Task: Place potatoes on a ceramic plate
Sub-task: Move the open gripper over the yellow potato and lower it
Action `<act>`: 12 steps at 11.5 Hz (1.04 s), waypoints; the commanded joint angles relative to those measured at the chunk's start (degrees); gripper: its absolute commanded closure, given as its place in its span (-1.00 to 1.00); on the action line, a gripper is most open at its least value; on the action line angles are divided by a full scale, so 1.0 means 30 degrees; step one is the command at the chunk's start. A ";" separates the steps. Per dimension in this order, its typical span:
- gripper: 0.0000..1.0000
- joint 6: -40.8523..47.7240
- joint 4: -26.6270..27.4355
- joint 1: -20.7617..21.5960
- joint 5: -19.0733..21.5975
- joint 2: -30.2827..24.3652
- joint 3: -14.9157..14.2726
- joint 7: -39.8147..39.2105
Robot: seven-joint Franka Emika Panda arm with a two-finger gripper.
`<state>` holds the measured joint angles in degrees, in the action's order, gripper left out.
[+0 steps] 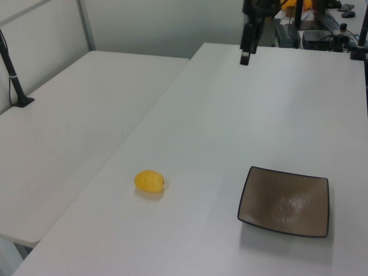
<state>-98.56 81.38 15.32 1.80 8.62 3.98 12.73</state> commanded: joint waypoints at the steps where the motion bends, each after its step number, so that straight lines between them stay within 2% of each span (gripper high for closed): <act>1: -1.00 0.0746 -0.4675 0.1452 -0.0158 0.4029 -0.0389 0.1580; 3: -1.00 -0.0011 -0.6293 0.2245 -0.0977 0.5940 -0.0507 0.2839; 5: -1.00 -0.1388 -0.6443 0.2800 -0.1097 0.6762 -0.0536 0.3487; 10: -1.00 -0.7125 -0.6444 0.4034 -0.4050 0.9223 -0.0507 0.5891; 12: -1.00 -0.9001 -0.6444 0.4180 -0.4291 1.0132 -0.0566 0.6124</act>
<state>-120.46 63.93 26.52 -9.66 35.64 3.74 29.33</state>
